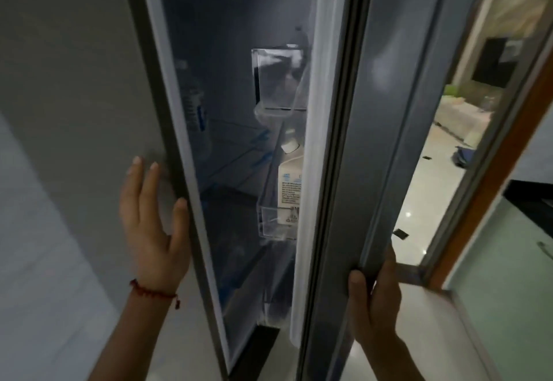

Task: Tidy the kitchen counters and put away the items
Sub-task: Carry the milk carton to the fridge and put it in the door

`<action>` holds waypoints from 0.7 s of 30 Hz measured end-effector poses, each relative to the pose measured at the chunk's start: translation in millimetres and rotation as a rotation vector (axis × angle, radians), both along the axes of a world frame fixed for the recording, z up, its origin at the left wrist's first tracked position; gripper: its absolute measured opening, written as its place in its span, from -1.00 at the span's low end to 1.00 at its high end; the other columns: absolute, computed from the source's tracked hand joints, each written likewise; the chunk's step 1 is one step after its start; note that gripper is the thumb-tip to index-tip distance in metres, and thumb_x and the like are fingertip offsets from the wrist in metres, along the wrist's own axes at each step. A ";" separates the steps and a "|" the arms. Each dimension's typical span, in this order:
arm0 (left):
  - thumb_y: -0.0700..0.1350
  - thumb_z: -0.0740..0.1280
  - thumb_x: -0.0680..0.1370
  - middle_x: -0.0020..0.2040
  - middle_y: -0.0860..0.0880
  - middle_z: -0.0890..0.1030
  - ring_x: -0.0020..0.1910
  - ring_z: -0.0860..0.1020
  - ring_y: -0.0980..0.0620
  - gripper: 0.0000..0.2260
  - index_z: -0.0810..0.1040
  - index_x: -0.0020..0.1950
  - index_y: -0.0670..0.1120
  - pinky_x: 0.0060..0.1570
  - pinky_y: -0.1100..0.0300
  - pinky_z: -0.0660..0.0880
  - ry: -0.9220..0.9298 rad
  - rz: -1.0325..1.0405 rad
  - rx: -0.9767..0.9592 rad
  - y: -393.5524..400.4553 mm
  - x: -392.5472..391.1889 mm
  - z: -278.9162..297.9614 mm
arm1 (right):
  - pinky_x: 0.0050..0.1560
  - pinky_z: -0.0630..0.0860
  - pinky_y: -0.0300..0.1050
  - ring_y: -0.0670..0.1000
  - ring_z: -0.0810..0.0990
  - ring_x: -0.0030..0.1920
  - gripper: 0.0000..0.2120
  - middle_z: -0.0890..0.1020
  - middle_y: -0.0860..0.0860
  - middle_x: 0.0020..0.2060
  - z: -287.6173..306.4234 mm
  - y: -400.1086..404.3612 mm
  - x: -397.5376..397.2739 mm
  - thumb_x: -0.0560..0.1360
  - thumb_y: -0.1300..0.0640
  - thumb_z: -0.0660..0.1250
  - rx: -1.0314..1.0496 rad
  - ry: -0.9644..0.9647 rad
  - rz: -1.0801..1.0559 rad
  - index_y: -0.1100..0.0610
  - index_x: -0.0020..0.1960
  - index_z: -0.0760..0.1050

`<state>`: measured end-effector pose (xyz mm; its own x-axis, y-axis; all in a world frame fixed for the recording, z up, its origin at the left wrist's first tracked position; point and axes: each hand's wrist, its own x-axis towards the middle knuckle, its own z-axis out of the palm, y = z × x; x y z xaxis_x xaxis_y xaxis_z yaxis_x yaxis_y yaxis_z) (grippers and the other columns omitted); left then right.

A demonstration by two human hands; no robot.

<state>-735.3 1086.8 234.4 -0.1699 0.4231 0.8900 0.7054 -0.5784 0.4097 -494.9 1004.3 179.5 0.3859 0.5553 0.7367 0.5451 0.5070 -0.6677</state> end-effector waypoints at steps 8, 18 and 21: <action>0.06 0.05 0.52 0.48 0.05 0.02 0.45 0.01 0.35 -0.50 0.02 0.44 0.00 0.43 0.46 -0.03 -0.163 -0.149 -0.228 27.3 -18.7 -14.5 | 0.33 0.34 0.28 0.13 0.25 0.41 -0.44 0.19 -0.06 0.45 -3.3 30.9 -61.3 0.51 -0.24 0.05 0.058 -0.091 0.122 -0.30 0.43 -0.10; 0.11 0.02 0.51 0.46 0.21 -0.04 0.40 -0.08 0.48 -0.52 -0.02 0.41 0.14 0.38 0.56 -0.09 -0.133 -0.197 -0.299 24.7 -27.8 -18.2 | 0.32 0.31 0.20 0.21 0.12 0.43 -0.38 -0.18 -0.03 0.52 -17.5 88.2 -132.7 0.57 -0.14 -0.01 0.124 -0.365 0.071 0.02 0.50 -0.22; 0.12 0.02 0.50 0.42 0.30 -0.05 0.40 -0.07 0.49 -0.52 -0.02 0.40 0.16 0.38 0.56 -0.08 -0.141 -0.207 -0.295 23.8 -29.9 -17.7 | 0.33 0.30 0.17 0.22 0.12 0.43 -0.37 -0.18 -0.02 0.52 -18.8 88.8 -131.7 0.57 -0.14 -0.01 0.135 -0.380 0.074 0.02 0.50 -0.22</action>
